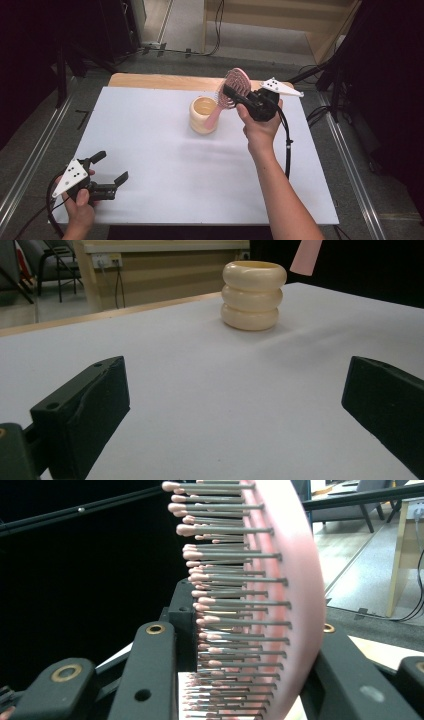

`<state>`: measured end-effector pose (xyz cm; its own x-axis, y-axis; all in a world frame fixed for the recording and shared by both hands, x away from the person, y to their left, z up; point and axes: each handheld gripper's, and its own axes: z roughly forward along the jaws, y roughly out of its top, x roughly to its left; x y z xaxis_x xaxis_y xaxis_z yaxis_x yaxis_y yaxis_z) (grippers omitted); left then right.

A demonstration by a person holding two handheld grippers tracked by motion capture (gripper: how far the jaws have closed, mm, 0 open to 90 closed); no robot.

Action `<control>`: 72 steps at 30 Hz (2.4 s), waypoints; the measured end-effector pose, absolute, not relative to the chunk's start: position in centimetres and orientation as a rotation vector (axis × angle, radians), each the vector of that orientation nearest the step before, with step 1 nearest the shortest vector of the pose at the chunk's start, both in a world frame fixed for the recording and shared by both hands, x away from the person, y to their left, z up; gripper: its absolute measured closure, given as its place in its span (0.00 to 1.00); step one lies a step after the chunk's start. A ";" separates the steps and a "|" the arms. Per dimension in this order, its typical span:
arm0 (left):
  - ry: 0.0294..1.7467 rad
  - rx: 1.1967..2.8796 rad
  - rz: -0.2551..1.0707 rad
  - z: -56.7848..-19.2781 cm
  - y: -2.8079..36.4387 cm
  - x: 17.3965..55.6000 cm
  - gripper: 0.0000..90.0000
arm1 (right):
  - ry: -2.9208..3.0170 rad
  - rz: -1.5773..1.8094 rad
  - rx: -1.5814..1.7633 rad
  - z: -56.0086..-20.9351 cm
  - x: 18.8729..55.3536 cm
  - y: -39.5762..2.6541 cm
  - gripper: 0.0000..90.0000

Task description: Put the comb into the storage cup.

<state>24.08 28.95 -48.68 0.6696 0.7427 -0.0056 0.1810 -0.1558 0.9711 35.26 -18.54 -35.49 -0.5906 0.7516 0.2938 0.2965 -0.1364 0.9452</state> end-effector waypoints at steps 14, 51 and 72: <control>0.750 1.700 0.589 -48.7 28.8 24.0 0.00 | 1.768 1.781 1.173 -35.0 36.4 -18.4 0.69; 0.734 1.712 0.591 -48.7 28.7 24.0 0.00 | 1.724 1.756 1.210 -35.1 39.6 -18.2 0.69; 0.727 1.716 0.591 -48.7 28.7 24.0 0.00 | 1.739 1.724 1.233 -36.9 40.9 -17.1 0.69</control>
